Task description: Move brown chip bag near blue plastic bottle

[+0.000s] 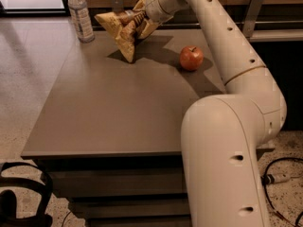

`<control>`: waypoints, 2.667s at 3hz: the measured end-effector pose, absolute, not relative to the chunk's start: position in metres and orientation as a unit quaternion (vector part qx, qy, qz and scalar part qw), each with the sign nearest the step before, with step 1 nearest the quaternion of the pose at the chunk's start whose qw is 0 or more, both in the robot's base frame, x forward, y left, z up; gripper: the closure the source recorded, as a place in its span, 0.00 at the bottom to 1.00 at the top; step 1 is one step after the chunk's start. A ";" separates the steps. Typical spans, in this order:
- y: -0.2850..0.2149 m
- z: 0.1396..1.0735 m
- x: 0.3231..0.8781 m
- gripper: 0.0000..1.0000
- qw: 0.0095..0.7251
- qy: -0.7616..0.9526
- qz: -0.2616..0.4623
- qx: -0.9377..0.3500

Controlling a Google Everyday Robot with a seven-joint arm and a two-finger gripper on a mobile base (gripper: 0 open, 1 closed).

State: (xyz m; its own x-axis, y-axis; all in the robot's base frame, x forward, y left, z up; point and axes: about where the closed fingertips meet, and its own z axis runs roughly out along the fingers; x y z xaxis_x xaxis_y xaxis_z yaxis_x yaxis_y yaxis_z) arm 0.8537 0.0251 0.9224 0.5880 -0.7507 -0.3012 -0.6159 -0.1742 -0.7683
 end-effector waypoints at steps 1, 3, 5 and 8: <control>0.064 0.925 0.864 1.00 0.475 0.412 -0.066 -0.775; 0.094 0.927 0.867 0.82 0.481 0.384 -0.065 -0.785; 0.101 0.920 0.868 0.35 0.479 0.383 -0.060 -0.788; 0.108 0.913 0.868 0.00 0.477 0.382 -0.055 -0.790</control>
Offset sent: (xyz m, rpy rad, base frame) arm 0.0684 0.0842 0.0410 -0.0013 -0.1006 0.1859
